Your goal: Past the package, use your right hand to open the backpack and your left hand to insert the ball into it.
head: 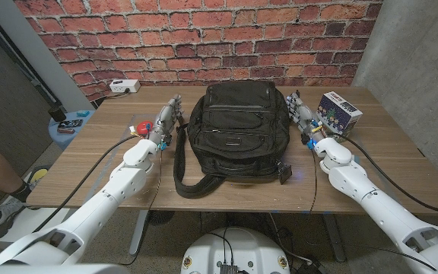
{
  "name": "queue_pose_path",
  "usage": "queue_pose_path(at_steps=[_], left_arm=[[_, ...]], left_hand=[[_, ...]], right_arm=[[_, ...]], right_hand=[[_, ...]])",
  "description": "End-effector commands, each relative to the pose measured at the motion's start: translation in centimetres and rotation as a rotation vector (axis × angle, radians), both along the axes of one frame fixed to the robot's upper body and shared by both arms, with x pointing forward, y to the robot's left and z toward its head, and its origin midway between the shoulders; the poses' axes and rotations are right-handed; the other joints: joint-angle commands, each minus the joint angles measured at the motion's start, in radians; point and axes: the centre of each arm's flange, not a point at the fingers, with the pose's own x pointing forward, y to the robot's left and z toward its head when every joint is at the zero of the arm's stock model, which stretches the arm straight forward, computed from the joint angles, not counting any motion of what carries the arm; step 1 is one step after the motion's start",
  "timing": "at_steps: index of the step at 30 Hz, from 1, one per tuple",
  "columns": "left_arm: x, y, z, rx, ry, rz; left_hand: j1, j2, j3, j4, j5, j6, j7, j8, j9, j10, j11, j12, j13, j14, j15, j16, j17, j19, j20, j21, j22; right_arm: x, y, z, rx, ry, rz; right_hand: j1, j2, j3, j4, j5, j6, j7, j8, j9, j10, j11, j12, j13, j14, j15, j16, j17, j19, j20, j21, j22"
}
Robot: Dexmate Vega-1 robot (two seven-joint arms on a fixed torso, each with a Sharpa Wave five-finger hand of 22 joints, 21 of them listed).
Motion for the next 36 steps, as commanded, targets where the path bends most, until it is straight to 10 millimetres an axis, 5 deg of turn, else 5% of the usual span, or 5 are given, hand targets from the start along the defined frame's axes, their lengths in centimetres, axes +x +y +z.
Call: queue_pose_path(at_steps=[1, 36], left_arm=[[-0.4, -0.2, -0.8, 0.002, 0.018, -0.011], [-1.6, 0.7, -0.2, 0.004, -0.034, -0.028]], left_hand=[[0.010, 0.000, 0.009, -0.003, 0.006, 0.007, 0.005, 0.005, 0.002, 0.008, -0.001, 0.006, 0.005, 0.003, 0.007, 0.006, 0.005, 0.004, 0.007, 0.005, 0.003], [0.008, -0.005, 0.025, -0.014, 0.003, 0.019, 0.008, 0.005, 0.002, 0.015, 0.000, 0.004, 0.005, 0.007, 0.005, 0.003, 0.004, 0.011, 0.008, -0.006, 0.003]], right_arm=[[-0.3, 0.4, -0.5, 0.010, -0.002, 0.008], [-3.4, 0.8, 0.1, -0.034, -0.059, -0.020]], right_hand=[[0.011, 0.003, 0.008, -0.001, 0.007, 0.006, 0.000, 0.004, 0.001, 0.005, 0.001, 0.004, 0.003, 0.009, -0.042, 0.008, 0.005, 0.007, -0.054, 0.006, 0.005], [0.017, -0.004, 0.021, -0.016, 0.004, 0.002, -0.001, 0.000, -0.003, -0.003, 0.000, 0.002, 0.002, 0.006, -0.039, 0.006, -0.006, 0.005, -0.050, 0.005, 0.005]])
